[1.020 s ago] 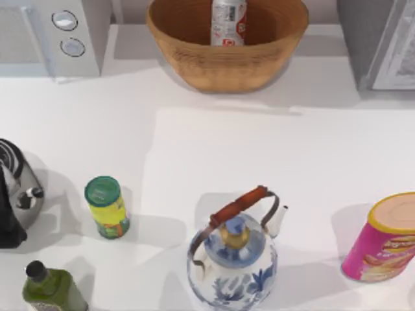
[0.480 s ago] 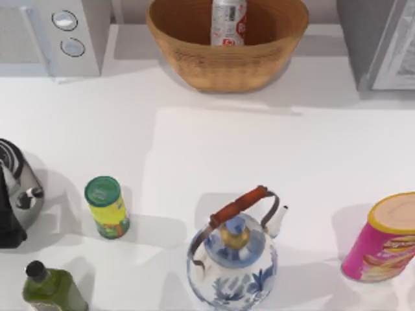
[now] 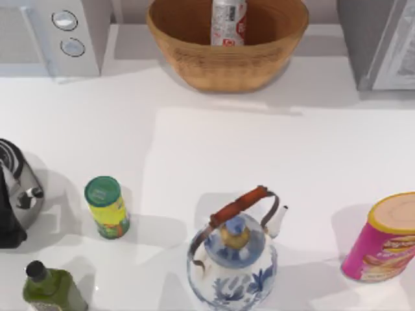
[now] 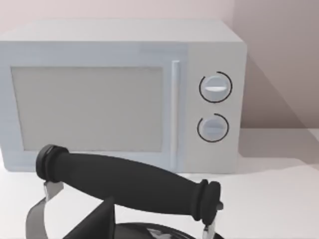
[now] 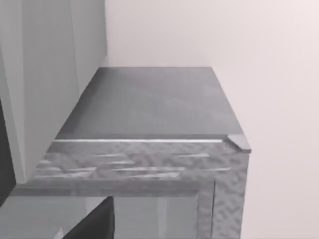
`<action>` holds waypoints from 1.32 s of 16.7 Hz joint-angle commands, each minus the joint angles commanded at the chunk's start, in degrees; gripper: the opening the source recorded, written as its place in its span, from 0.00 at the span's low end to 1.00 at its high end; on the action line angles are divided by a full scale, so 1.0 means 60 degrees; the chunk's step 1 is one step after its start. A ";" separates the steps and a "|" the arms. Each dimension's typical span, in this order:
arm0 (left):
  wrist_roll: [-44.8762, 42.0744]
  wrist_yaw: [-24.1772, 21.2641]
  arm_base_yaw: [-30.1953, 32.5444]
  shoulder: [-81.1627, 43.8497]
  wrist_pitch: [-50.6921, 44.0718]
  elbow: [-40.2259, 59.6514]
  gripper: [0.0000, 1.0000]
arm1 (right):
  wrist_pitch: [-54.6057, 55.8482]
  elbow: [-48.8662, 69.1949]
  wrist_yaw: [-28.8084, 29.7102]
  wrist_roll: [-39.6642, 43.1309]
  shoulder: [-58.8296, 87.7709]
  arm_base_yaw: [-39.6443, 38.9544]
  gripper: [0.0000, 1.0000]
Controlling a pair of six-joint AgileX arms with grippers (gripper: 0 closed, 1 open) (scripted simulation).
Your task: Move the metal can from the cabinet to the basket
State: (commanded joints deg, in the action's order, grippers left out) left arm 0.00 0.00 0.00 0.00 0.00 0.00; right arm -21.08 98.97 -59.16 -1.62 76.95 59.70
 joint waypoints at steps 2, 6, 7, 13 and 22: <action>0.0000 0.0000 0.0000 0.0000 0.0000 0.0000 1.00 | -0.0141 0.0135 0.0008 0.0000 -0.0038 -0.0009 1.00; 0.0000 0.0000 0.0000 0.0000 0.0000 0.0000 1.00 | -0.0112 0.0146 -0.0002 -0.0001 -0.0021 0.0027 1.00; 0.0000 0.0000 0.0000 0.0000 0.0000 0.0000 1.00 | -0.0113 0.0147 0.0006 -0.0001 -0.0020 0.0019 1.00; 0.0000 0.0000 0.0000 0.0000 0.0000 0.0000 1.00 | -0.0221 0.0345 0.1956 0.0017 0.0046 -0.1936 1.00; 0.0000 0.0000 0.0000 0.0000 0.0000 0.0000 1.00 | -0.0554 0.0384 0.9115 0.0061 -0.0034 -0.9092 1.00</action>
State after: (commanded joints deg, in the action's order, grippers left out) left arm 0.00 0.00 0.00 0.00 0.00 0.00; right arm -24.40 101.27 -4.47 -1.25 76.75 5.14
